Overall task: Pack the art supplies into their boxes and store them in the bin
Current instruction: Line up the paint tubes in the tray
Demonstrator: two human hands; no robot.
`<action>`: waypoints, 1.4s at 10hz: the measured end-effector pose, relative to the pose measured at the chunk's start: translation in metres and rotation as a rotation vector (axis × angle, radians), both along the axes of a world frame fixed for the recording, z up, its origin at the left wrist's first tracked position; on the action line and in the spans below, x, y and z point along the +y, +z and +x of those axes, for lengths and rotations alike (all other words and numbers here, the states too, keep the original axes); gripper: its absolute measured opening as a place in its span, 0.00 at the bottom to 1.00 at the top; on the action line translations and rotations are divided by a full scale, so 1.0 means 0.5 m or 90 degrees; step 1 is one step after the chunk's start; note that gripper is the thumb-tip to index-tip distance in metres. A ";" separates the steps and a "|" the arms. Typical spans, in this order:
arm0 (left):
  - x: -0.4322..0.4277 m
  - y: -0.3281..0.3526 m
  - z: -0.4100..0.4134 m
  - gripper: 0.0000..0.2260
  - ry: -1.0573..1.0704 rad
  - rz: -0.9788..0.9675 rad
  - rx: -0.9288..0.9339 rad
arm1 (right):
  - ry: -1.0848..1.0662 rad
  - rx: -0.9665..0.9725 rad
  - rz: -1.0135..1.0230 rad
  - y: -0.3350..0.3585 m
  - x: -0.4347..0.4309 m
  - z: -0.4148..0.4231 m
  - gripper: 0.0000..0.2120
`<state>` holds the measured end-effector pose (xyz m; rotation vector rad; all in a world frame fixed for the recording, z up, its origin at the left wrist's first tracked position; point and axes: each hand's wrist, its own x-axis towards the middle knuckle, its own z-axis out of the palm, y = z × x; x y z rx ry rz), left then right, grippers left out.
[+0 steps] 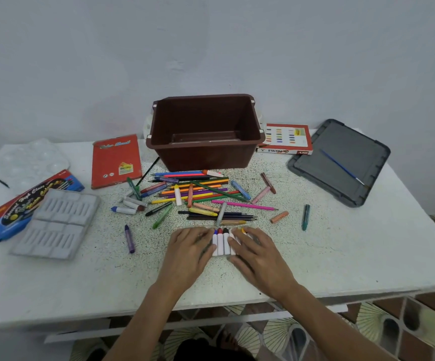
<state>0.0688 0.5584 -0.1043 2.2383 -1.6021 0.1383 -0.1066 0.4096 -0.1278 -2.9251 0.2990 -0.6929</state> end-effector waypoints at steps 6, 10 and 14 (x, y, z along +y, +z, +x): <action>-0.106 0.070 0.159 0.10 0.367 -0.034 0.145 | -0.004 0.004 0.002 0.001 0.001 -0.002 0.20; -0.102 0.102 0.144 0.16 0.372 -0.151 0.501 | 0.002 -0.011 0.016 -0.004 -0.002 -0.001 0.19; -0.021 0.113 0.014 0.13 0.260 -0.105 0.787 | 0.000 0.000 0.019 -0.001 -0.001 -0.003 0.19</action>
